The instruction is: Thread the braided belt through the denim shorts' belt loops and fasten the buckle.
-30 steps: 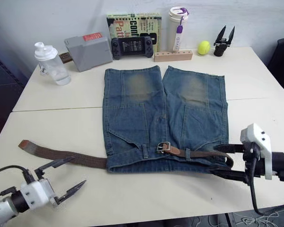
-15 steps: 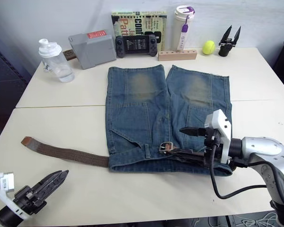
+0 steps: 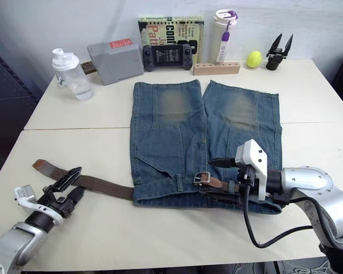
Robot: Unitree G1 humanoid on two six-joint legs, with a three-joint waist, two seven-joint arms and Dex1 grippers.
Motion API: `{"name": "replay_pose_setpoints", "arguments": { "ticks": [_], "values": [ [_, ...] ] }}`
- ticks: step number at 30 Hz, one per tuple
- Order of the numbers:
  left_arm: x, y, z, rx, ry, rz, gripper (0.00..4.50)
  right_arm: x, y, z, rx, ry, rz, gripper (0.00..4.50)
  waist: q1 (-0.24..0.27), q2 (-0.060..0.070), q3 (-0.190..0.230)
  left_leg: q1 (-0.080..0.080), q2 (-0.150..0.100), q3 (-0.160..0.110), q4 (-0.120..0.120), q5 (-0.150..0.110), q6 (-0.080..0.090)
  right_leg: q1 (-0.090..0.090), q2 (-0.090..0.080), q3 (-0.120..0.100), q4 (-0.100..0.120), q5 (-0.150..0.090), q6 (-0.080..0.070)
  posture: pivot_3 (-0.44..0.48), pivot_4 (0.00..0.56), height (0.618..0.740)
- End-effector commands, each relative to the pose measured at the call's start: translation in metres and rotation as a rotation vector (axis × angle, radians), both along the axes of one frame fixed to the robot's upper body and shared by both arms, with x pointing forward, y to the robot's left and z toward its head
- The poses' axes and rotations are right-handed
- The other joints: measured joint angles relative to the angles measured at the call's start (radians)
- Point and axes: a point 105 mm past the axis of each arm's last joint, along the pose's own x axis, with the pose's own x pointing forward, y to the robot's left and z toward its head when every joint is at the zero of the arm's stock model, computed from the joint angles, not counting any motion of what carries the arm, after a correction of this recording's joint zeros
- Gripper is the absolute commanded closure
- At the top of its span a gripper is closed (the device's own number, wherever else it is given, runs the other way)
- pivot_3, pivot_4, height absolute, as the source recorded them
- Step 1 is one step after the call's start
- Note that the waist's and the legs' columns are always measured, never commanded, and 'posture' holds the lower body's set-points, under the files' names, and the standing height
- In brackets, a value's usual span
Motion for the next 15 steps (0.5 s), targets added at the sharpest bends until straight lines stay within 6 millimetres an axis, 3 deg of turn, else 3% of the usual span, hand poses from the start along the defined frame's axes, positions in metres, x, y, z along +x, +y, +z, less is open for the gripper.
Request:
{"name": "replay_pose_setpoints", "arguments": {
  "ticks": [1, 4, 11, 13, 15],
  "values": [
    [0.004, 0.004, -0.026, -0.016, 0.139, 0.052, 0.00, -0.002, 0.001, 0.001, 0.002, -0.028, 0.003, 0.05, 0.002, 0.004, -0.002, 0.000, -0.001, 0.000, 0.000, 0.000, 0.000, 0.000, 0.000, 0.001, 0.000, 0.000, 0.000, 0.000, 0.150, 0.731],
    [0.011, -0.004, -0.027, -0.018, 0.149, 0.047, 0.77, -0.003, 0.000, 0.001, 0.008, -0.029, 0.000, 0.00, 0.003, 0.007, -0.004, 0.002, -0.001, 0.000, 0.000, 0.000, 0.000, 0.001, 0.000, 0.001, 0.001, 0.000, 0.000, 0.000, 0.150, 0.731],
    [0.023, -0.019, -0.020, -0.029, 0.136, 0.048, 3.99, -0.004, -0.001, 0.000, 0.011, -0.029, -0.009, 0.00, 0.013, 0.006, -0.004, 0.002, -0.001, -0.001, 0.000, 0.000, 0.000, 0.002, 0.000, 0.002, 0.000, 0.000, 0.000, 0.000, 0.150, 0.731],
    [0.027, -0.018, -0.018, 0.005, 0.132, 0.045, 4.40, -0.004, -0.002, 0.000, 0.012, -0.026, -0.014, 0.00, 0.020, 0.007, -0.004, 0.002, -0.002, 0.000, 0.000, 0.000, 0.000, 0.002, 0.000, 0.002, 0.000, 0.000, 0.000, 0.000, 0.150, 0.731],
    [0.031, -0.017, -0.013, 0.060, 0.113, 0.034, 4.40, -0.004, -0.002, 0.000, 0.012, -0.024, -0.016, 0.00, 0.024, 0.007, -0.004, 0.002, -0.002, 0.000, 0.000, 0.000, 0.000, 0.002, 0.000, 0.002, 0.001, 0.000, 0.000, 0.000, 0.150, 0.731]
  ]
}}
